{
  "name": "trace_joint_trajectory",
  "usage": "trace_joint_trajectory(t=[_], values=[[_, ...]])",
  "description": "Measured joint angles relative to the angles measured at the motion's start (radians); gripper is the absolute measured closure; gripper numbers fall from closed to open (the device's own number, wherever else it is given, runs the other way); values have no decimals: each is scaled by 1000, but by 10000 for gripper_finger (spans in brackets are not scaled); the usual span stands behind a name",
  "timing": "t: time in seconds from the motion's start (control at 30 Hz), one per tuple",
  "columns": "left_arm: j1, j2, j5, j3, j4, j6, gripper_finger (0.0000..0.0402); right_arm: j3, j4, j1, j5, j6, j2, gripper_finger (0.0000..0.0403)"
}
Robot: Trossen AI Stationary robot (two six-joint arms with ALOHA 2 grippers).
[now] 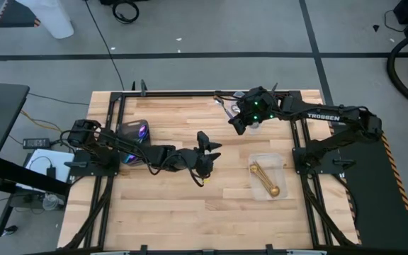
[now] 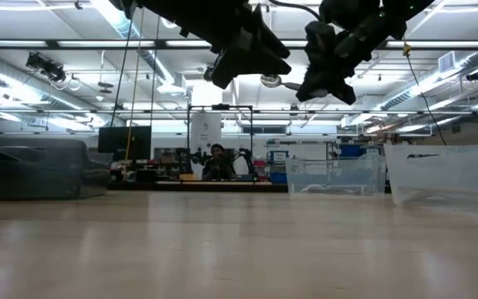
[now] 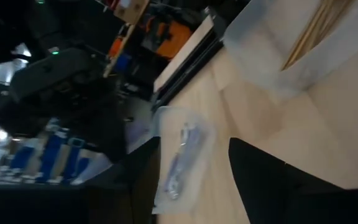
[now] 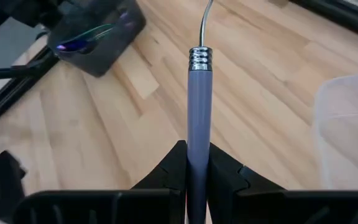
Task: Sort silverware by color (type)
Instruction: Put the purple spoon into the top transparent bin
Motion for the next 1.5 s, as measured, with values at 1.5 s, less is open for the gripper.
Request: trace_joint_trajectory(t=[1.5], values=[[-35,-150,156,-180,-156,-441,251,-1,-454,-149,390,-184,5,358]])
